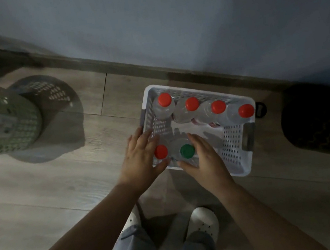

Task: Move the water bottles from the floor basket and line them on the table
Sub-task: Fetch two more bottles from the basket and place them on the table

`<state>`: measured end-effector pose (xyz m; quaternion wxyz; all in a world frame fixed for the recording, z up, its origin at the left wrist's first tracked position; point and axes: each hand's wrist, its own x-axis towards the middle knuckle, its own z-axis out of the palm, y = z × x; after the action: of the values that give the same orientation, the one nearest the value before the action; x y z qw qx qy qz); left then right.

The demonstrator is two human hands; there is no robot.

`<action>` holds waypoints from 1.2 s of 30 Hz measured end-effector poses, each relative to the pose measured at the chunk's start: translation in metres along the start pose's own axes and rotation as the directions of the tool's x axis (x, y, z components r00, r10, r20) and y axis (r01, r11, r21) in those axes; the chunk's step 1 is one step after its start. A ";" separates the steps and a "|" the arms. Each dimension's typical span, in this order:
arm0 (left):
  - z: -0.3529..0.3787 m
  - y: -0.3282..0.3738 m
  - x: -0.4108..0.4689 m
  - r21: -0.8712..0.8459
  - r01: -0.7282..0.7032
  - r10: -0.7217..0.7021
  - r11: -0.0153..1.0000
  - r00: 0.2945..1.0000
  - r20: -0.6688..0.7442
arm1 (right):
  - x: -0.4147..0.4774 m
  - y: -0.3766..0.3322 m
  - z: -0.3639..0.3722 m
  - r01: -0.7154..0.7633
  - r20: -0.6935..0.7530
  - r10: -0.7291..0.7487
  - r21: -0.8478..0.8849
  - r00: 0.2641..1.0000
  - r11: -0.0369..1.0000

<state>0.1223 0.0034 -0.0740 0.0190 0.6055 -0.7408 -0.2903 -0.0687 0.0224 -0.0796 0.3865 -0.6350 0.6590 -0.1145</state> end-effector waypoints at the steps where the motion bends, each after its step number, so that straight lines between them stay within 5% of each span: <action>1: 0.003 -0.003 0.003 -0.018 -0.017 0.016 1.000 1.000 -0.026 | 0.002 0.003 0.004 0.009 -0.008 -0.009 0.026 1.000 1.000; 12: -0.031 -0.007 -0.008 -0.208 -0.045 0.025 0.977 0.995 -0.098 | -0.010 -0.008 -0.012 0.068 -0.158 -0.025 0.272 0.987 0.960; 23: -0.241 0.112 -0.095 -0.440 -0.057 -0.079 0.896 0.955 -0.285 | -0.106 -0.168 -0.196 0.101 -0.273 0.014 0.402 0.962 0.910; 30: -0.411 0.217 -0.159 -0.525 -0.179 -0.096 0.832 0.886 -0.453 | -0.170 -0.303 -0.341 0.292 -0.446 -0.115 0.352 0.887 0.889; 36: -0.537 0.300 -0.228 -0.561 -0.332 -0.145 0.759 0.753 -0.642 | -0.231 -0.412 -0.440 0.514 -0.689 -0.164 0.339 0.706 0.788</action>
<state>0.1208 0.0210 0.5818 0.4973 0.5821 -0.5714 -0.2956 -0.0728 0.0180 0.5661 0.2685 -0.5484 0.5598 -0.5602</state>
